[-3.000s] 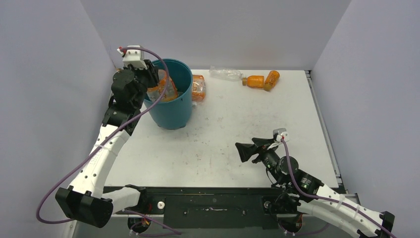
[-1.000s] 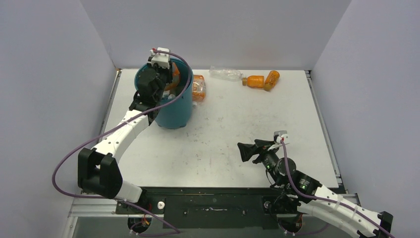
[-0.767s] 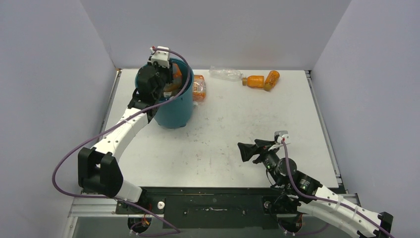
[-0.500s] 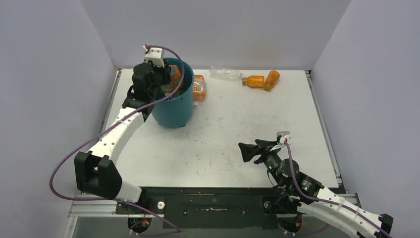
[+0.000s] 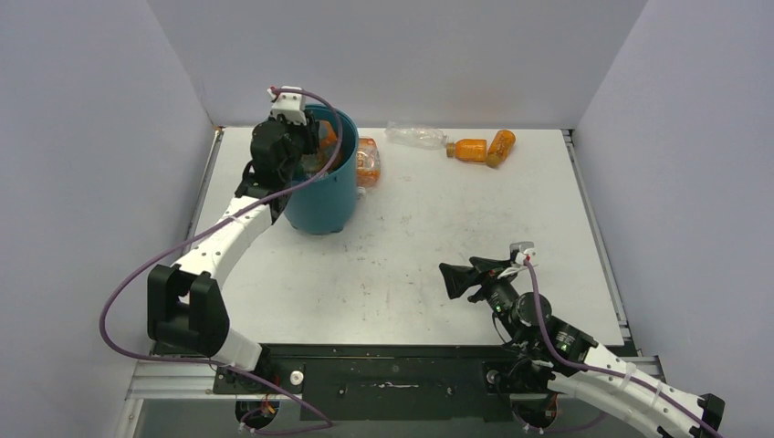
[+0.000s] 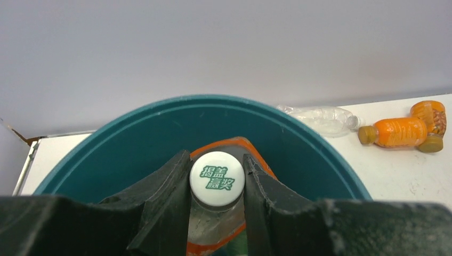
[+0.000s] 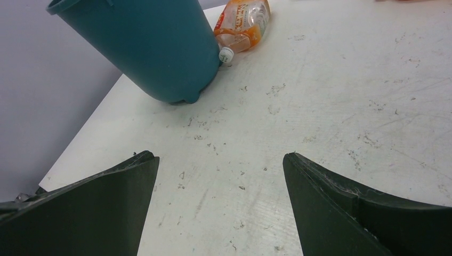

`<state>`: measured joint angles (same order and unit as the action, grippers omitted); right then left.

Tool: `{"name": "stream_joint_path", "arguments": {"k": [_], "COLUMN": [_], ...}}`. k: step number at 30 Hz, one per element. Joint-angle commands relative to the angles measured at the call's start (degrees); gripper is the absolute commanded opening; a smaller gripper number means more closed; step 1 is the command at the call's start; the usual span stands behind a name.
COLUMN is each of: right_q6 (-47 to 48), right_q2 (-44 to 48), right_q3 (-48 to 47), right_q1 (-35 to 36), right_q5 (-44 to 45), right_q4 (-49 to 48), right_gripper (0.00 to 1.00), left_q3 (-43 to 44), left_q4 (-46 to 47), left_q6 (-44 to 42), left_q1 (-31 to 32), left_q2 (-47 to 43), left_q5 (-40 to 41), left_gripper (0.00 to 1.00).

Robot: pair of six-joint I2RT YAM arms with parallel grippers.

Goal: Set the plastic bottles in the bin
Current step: Place the plastic bottle in the trash bin.

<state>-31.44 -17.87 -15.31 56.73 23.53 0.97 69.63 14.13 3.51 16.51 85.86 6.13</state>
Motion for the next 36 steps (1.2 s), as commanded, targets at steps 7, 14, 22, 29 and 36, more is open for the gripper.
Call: {"name": "stream_joint_path", "arguments": {"k": [7, 14, 22, 29, 36], "right_q6": [-0.1, 0.2, -0.3, 0.3, 0.1], "right_q2": [-1.5, -1.4, -1.0, -1.2, -2.3], "right_q3": [-2.3, -3.1, -3.9, -4.7, -3.7], "right_q1": [0.3, 0.3, 0.3, 0.3, 0.3], "right_q5": [-0.5, -0.8, -1.4, -0.7, -0.7], "right_q4": [-1.6, -1.5, -1.2, -1.1, -1.6], "right_gripper": [0.90, 0.90, 0.90, 0.90, 0.90], "left_q3": [-5.1, 8.0, 1.0, 1.3, -3.9], "left_q4": [-5.3, -20.9, -24.2, -22.9, -14.2], "left_q6": [3.7, 0.5, 1.8, 2.9, 5.0], "left_q1": [0.7, 2.0, 2.6, 2.6, 2.7], "left_q2": [-5.2, -10.0, -3.1, 3.5, 0.7], "left_q5": [3.2, 3.2, 1.0, 0.0, -1.3], "left_gripper": [0.00, 0.00, 0.00, 0.00, 0.00]}}
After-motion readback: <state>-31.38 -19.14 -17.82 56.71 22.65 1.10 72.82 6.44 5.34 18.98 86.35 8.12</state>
